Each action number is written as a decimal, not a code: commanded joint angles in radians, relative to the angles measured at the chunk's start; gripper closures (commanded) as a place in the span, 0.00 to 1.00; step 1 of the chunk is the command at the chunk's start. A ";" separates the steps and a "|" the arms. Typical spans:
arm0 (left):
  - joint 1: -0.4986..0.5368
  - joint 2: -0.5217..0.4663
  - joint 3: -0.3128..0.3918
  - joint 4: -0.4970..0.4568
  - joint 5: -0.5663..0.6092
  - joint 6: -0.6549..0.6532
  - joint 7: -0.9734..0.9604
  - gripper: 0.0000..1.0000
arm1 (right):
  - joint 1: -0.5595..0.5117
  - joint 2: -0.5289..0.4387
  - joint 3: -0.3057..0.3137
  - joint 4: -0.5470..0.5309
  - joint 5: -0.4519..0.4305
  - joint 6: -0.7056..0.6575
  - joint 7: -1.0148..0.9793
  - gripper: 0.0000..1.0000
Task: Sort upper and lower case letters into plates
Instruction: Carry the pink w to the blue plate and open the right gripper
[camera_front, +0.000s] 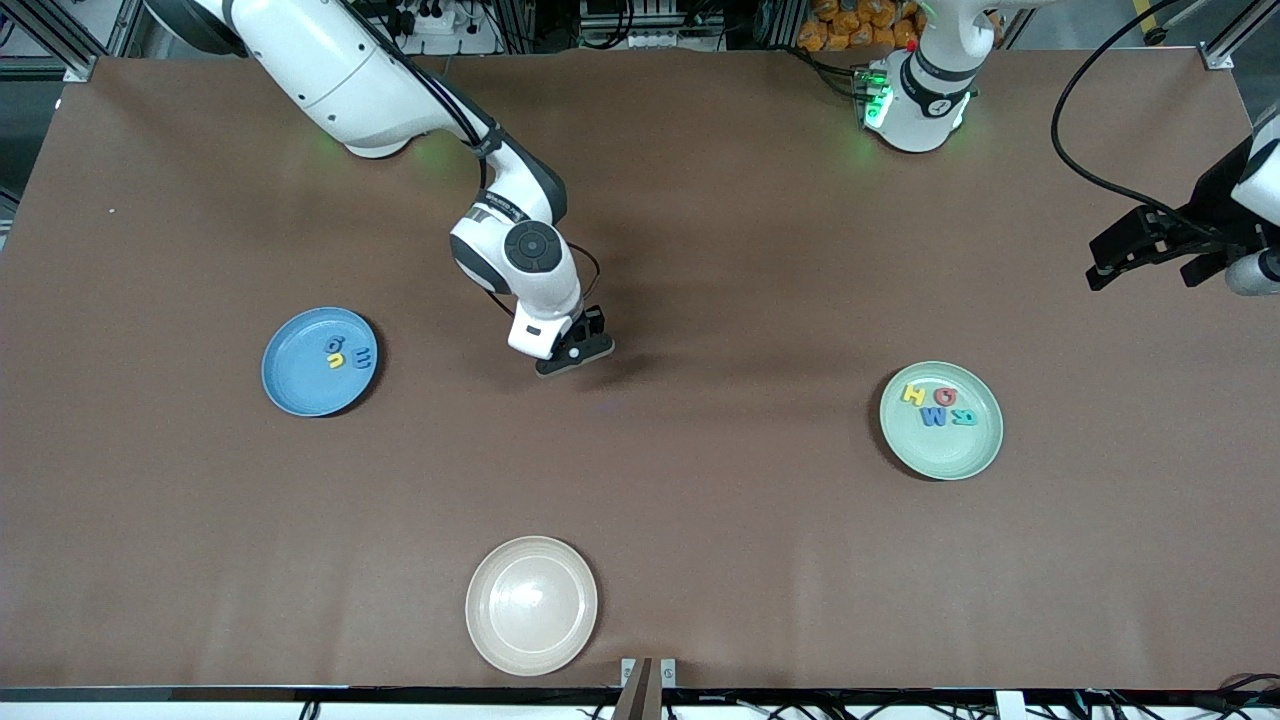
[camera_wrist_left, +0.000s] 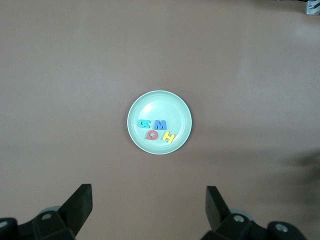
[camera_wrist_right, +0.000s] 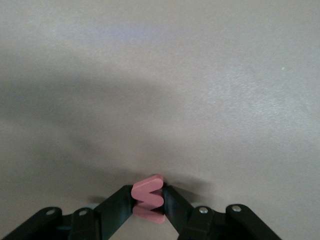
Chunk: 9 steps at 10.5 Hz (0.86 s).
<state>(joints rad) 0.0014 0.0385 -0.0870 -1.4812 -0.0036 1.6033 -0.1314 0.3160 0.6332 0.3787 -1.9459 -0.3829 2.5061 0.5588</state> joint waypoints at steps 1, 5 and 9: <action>0.005 0.000 0.001 0.001 -0.019 0.000 0.009 0.00 | -0.024 -0.015 0.006 0.001 -0.019 -0.003 0.017 1.00; 0.000 0.000 0.001 0.001 -0.015 0.000 0.009 0.00 | -0.110 -0.053 0.077 0.106 0.030 -0.206 -0.002 1.00; 0.002 0.009 0.001 0.001 -0.012 0.000 0.009 0.00 | -0.510 -0.114 0.238 0.087 0.058 -0.403 -0.246 1.00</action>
<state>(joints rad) 0.0003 0.0462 -0.0872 -1.4833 -0.0036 1.6033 -0.1314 -0.0233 0.5521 0.5247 -1.8281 -0.3493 2.1553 0.3812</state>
